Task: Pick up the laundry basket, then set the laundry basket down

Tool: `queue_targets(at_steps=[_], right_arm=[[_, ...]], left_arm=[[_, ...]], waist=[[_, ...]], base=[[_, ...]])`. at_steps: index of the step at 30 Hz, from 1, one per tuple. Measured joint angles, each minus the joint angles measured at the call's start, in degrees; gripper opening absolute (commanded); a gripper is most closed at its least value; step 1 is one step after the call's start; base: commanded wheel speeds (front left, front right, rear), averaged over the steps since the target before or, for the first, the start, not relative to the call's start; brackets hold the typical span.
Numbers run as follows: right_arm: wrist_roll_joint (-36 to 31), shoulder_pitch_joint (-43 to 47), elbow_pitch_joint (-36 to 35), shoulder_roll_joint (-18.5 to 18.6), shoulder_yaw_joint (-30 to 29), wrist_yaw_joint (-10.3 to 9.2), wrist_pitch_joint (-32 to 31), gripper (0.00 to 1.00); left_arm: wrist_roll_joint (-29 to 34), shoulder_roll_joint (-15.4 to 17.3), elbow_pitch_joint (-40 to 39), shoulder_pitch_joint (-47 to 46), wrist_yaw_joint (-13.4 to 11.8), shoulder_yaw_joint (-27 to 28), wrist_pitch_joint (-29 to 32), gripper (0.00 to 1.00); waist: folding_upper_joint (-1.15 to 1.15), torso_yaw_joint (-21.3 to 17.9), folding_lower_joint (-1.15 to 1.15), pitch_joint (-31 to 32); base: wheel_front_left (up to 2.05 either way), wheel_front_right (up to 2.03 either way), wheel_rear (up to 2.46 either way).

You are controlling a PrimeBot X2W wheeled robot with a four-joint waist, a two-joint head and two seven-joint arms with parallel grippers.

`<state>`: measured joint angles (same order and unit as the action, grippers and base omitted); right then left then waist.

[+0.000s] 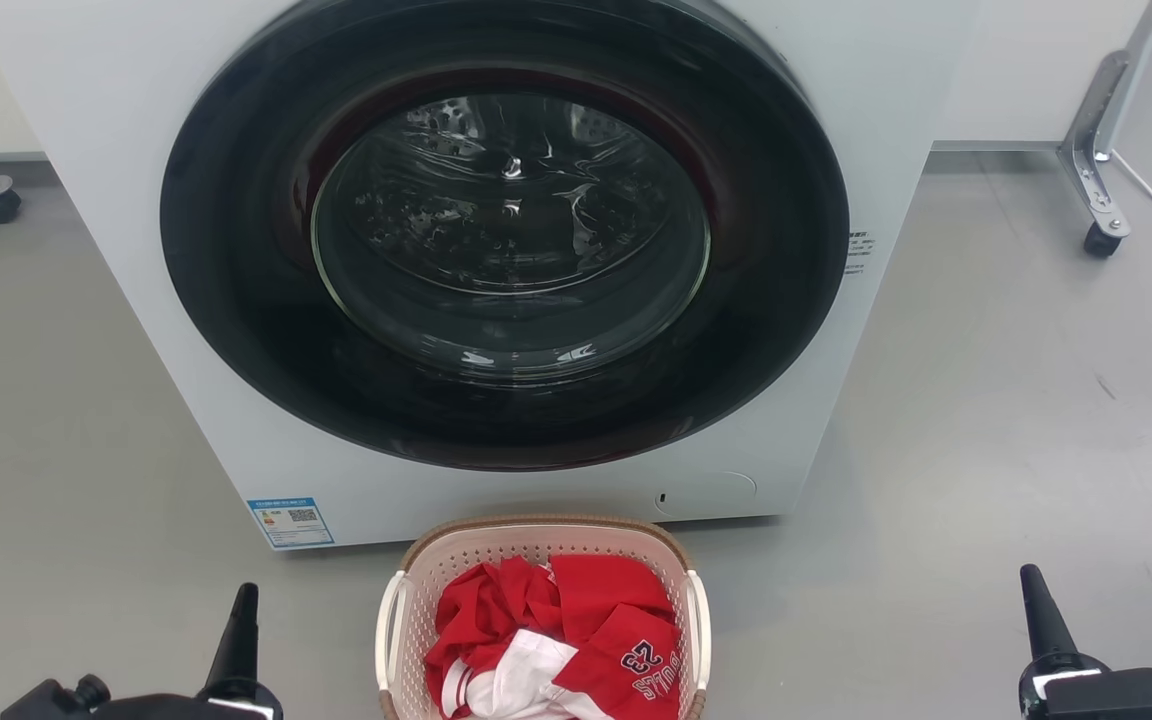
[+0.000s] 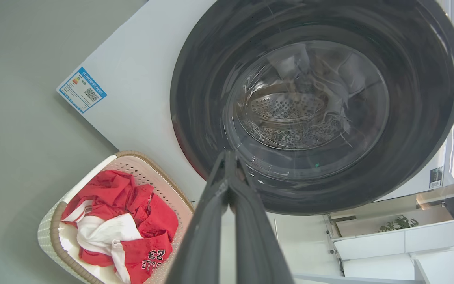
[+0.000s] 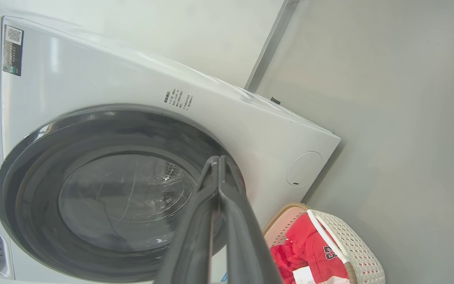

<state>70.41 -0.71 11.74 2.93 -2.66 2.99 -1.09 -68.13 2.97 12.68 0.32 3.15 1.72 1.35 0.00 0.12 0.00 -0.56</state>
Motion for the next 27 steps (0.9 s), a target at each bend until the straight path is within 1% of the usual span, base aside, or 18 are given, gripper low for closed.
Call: queue_targets(at_steps=[1, 7, 12, 14, 25, 27], right_arm=[[0.8, 0.0, 0.1, 0.0, -0.2, 0.11, -0.4, 0.0], [5.9, -1.4, 1.5, -0.1, -1.3, 1.07, -1.5, 0.0], [10.0, -1.9, 2.5, -0.2, -2.3, 1.63, -2.5, 0.0], [11.5, -2.5, 3.0, -0.2, -2.6, 2.13, -3.0, 0.0], [20.7, -3.7, 5.2, -0.4, -4.8, 3.68, -5.1, 0.0], [21.1, -3.8, 5.3, -0.4, -4.9, 3.83, -5.4, 0.0]], left_arm=[[-0.6, 0.0, 0.0, -0.3, 0.4, 0.1, 0.2, 0.0], [-6.4, -0.2, 1.2, -1.4, 1.0, 1.1, 1.4, 0.0], [-10.8, -0.3, 2.0, -1.8, 2.0, 1.6, 2.4, 0.0], [-12.4, -0.3, 2.2, -2.6, 2.4, 1.8, 2.7, 0.0], [-22.5, -0.5, 4.1, -4.4, 3.5, 3.4, 4.9, 0.0], [-23.4, -0.5, 4.1, -4.9, 4.0, 3.4, 5.2, 0.0]], waist=[[0.0, 0.0, 0.0, 0.0], [0.0, 0.0, 0.0, 0.1], [0.0, -0.1, 0.0, 0.2], [0.0, -0.1, 0.0, 0.3], [0.0, -0.1, 0.0, 0.5], [0.0, -0.1, 0.0, 0.5]], base=[[0.0, 0.0, 0.0], [0.0, 0.0, 0.0], [0.0, 0.0, 0.0], [0.0, 0.0, 0.0], [0.0, 0.0, 0.0], [0.0, 0.0, 0.0]])
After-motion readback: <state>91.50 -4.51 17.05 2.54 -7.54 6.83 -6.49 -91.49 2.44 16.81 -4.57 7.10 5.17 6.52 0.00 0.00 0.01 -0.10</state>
